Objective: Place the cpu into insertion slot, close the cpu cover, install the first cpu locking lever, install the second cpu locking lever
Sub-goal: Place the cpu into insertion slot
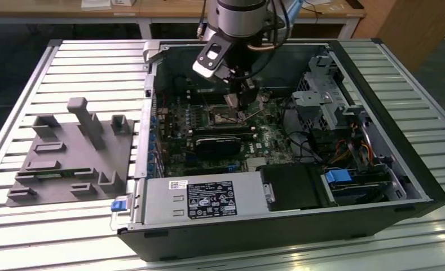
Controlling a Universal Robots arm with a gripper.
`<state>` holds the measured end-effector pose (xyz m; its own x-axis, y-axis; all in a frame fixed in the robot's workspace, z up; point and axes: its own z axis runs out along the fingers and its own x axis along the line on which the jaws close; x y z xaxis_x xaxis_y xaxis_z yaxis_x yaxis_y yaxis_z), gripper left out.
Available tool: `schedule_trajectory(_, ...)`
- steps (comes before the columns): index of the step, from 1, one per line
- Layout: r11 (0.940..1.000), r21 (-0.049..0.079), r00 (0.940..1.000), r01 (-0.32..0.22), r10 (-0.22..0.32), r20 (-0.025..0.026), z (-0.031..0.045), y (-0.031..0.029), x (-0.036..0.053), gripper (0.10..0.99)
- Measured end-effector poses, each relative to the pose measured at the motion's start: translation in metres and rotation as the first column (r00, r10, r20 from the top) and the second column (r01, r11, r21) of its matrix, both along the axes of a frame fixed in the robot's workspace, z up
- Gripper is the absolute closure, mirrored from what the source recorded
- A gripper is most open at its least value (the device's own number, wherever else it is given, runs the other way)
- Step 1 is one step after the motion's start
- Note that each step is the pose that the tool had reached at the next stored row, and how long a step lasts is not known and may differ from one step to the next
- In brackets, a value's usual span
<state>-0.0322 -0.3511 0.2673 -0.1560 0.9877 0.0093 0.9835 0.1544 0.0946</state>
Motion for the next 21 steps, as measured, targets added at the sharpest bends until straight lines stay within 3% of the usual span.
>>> schedule_trajectory(5, 0.9967, 0.000, 0.9967, 0.081, -0.081, 0.0000, -0.0020, 0.0001, -0.0010, 0.545)
schedule_trajectory(11, 0.9951, 0.000, 0.9951, 0.098, -0.098, 0.0001, -0.0061, 0.0063, -0.0102, 0.545)
schedule_trajectory(21, 0.9889, -0.004, 0.9889, 0.148, -0.148, 0.0006, -0.0117, 0.0106, -0.0122, 0.545)
